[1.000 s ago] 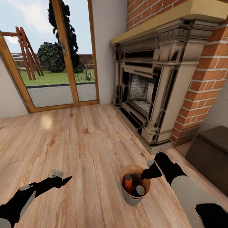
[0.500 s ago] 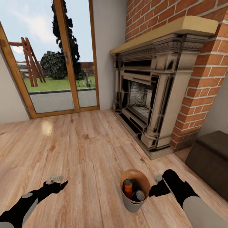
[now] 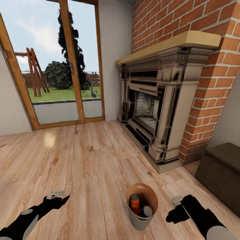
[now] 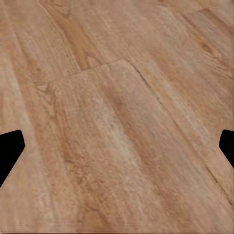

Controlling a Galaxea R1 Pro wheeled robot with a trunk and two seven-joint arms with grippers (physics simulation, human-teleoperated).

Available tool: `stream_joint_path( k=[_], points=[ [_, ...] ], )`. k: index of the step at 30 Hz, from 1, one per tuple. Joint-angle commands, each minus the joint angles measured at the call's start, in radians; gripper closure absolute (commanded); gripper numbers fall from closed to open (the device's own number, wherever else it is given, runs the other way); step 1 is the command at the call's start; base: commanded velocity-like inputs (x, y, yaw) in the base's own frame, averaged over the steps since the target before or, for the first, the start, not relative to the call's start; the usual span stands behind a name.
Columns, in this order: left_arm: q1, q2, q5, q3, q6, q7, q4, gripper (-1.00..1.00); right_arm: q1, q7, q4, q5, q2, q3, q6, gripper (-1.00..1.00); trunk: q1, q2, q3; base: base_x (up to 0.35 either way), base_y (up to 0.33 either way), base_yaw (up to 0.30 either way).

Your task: Put the three can of soda from the living room inside the tash can in the kitchen.

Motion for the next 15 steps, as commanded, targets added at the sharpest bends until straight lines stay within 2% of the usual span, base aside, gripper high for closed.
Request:
stream_joint_path(
  k=[1,3,9,12,15],
  points=[
    [0.000,0.000,0.000,0.000,-0.011,0.000,0.012,-1.00,0.008,0.000,0.001,0.000,-0.002,0.000,-0.017,-1.00,-0.004,0.007,0.003,0.000,0.000,0.000],
    [0.000,0.000,0.000,0.001,-0.055,0.008,0.064,-1.00,0.040,-0.003,0.006,0.000,-0.005,0.000,-0.062,-1.00,-0.012,0.021,0.010,0.000,0.000,0.000],
    [0.001,0.000,0.000,0.001,-0.123,0.043,0.132,-1.00,0.084,-0.006,0.011,-0.003,-0.008,-0.001,-0.125,-1.00,-0.035,0.063,0.028,0.000,0.000,0.000],
    [0.010,0.000,0.000,0.001,-0.187,0.072,0.192,-1.00,0.115,-0.008,0.040,-0.007,-0.011,-0.004,-0.226,-1.00,-0.046,0.084,0.038,0.000,0.000,0.000],
    [0.024,0.000,0.001,0.001,-0.215,0.080,0.216,-1.00,0.124,-0.010,0.087,-0.009,-0.018,-0.007,-0.285,-1.00,-0.058,0.105,0.047,0.000,0.000,0.000]
  ],
)
